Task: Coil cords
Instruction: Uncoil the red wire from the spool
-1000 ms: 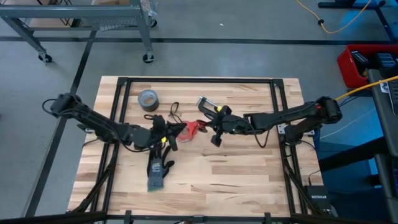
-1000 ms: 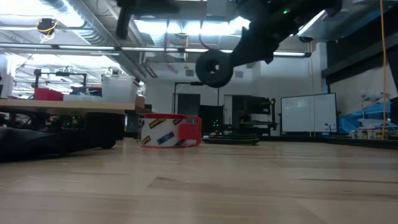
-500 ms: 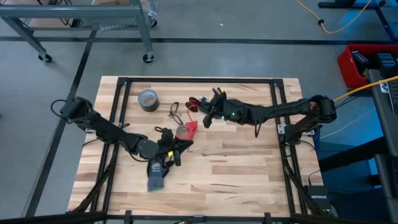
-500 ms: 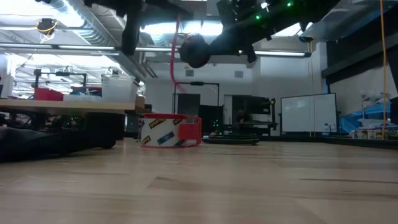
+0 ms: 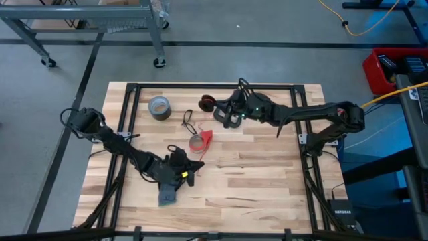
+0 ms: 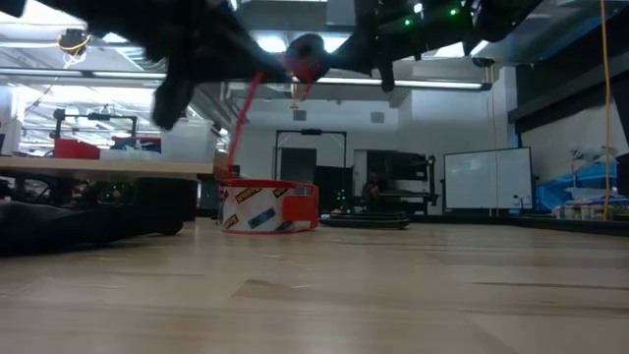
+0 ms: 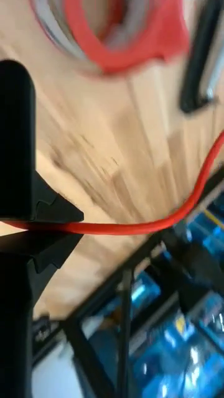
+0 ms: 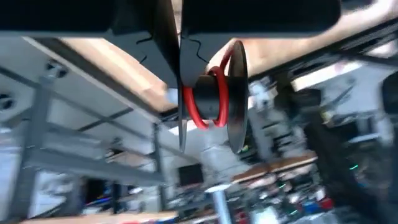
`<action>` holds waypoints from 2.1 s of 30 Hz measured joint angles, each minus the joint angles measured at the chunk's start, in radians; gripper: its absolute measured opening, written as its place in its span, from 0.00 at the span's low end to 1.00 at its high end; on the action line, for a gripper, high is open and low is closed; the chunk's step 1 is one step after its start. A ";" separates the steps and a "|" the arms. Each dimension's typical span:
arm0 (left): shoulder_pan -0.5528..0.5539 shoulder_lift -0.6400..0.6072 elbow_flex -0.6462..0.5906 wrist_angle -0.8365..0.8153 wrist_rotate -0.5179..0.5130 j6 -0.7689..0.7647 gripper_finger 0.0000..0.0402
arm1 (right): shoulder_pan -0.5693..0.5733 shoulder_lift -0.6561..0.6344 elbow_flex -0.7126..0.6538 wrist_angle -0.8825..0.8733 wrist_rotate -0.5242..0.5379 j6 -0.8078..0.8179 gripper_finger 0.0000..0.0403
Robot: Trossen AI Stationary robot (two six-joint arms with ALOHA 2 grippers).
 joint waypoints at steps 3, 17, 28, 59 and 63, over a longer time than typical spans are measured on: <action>-0.020 -0.016 0.000 -0.122 -0.053 -0.104 0.00 | -0.002 -0.033 0.001 -0.075 -0.137 0.000 0.00; -0.027 -0.171 0.000 -0.438 -0.217 -0.235 0.00 | 0.080 -0.108 0.001 -0.700 -0.391 -0.100 0.00; 0.061 -0.322 0.000 -0.201 -0.261 0.122 0.00 | 0.210 -0.079 0.001 -0.821 -0.011 -0.108 0.00; -0.033 -0.078 0.000 0.253 0.222 0.362 0.00 | -0.052 0.111 0.001 -0.358 0.338 0.128 0.00; -0.073 -0.056 0.000 0.253 0.216 0.313 0.00 | -0.095 0.111 0.001 -0.357 0.303 0.131 0.00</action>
